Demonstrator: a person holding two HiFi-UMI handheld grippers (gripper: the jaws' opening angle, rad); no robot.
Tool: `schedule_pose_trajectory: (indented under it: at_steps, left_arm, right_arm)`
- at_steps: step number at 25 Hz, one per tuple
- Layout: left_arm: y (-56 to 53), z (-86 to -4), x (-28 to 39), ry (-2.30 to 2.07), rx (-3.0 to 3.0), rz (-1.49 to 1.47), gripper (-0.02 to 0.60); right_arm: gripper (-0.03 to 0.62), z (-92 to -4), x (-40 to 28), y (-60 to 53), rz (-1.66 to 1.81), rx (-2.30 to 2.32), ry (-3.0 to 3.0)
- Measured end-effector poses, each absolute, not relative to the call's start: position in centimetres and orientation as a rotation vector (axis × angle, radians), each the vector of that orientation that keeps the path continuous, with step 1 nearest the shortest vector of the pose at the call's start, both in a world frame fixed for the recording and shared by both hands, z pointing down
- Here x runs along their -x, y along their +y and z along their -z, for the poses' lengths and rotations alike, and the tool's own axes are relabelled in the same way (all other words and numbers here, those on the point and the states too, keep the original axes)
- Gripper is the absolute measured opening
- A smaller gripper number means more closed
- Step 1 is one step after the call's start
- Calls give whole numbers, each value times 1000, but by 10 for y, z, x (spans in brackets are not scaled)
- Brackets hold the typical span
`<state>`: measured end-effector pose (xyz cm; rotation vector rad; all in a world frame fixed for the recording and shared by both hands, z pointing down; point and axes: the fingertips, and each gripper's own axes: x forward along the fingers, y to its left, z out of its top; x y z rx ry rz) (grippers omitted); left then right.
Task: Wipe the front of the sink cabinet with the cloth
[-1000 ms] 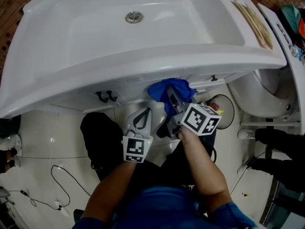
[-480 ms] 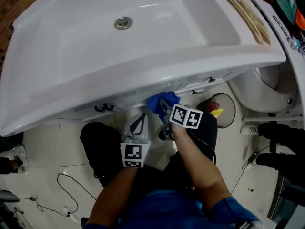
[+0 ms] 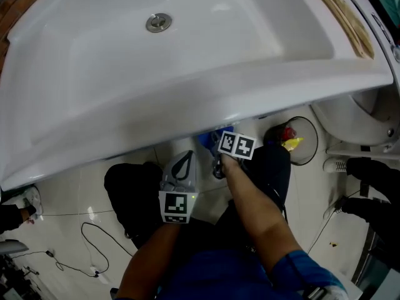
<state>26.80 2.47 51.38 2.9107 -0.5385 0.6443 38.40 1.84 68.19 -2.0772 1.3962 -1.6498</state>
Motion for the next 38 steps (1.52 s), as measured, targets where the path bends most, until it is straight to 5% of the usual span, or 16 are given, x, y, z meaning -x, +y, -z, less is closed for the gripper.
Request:
schedule_pose_trajectory:
  at_steps: [12, 31, 38]
  left_arm:
    - [23, -516, -272, -522, -2915, -643, 0]
    - [42, -491, -275, -504, -2996, -530, 0]
    - [41, -496, -274, -503, -2990, -557, 0]
  right_arm:
    - [72, -697, -381, 27, 1717, 2113, 1388]
    - [72, -362, -409, 65, 731, 2075, 1679]
    - [72, -378, -422, 53, 747, 2140, 1701]
